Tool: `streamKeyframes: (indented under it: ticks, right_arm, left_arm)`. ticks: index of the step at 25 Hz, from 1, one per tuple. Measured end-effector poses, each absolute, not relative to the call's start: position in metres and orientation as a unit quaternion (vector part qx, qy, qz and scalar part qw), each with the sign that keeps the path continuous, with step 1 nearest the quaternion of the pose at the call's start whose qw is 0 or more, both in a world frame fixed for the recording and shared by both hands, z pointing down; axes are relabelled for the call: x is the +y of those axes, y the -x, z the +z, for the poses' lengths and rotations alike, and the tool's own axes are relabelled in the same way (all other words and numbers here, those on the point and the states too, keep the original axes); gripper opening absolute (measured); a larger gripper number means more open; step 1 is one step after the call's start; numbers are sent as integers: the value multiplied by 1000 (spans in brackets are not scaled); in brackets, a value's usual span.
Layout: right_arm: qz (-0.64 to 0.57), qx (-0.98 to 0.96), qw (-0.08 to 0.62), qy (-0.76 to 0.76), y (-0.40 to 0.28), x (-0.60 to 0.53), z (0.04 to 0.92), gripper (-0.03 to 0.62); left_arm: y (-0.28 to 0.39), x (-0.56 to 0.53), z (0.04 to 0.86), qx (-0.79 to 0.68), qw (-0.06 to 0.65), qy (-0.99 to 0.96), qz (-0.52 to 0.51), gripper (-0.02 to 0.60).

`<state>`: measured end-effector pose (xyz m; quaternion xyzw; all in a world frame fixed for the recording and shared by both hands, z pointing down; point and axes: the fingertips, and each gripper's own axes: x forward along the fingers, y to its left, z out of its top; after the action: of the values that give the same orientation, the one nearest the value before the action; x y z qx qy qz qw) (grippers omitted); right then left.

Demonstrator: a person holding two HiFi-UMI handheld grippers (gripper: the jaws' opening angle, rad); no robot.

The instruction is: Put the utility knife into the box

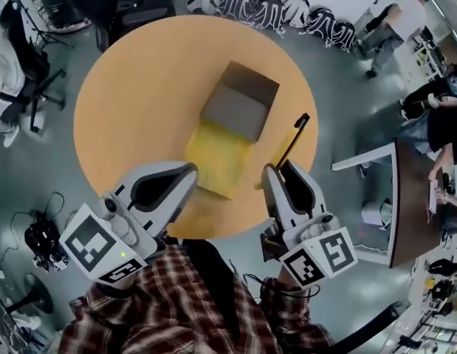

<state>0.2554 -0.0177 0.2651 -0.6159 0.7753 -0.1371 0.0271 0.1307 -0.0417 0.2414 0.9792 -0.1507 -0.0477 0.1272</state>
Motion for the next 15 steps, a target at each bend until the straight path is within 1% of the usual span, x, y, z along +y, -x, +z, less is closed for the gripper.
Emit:
streamKeyframes:
  ticks: [9, 15]
  right_arm:
    - [-140, 805, -4, 577, -244, -47, 270, 124]
    - [-142, 811, -55, 565, -253, -69, 285, 124]
  left_arm:
    - [-118, -50, 242, -189, 132, -971, -59, 11]
    - [-126, -61, 250, -192, 140, -969, -59, 11]
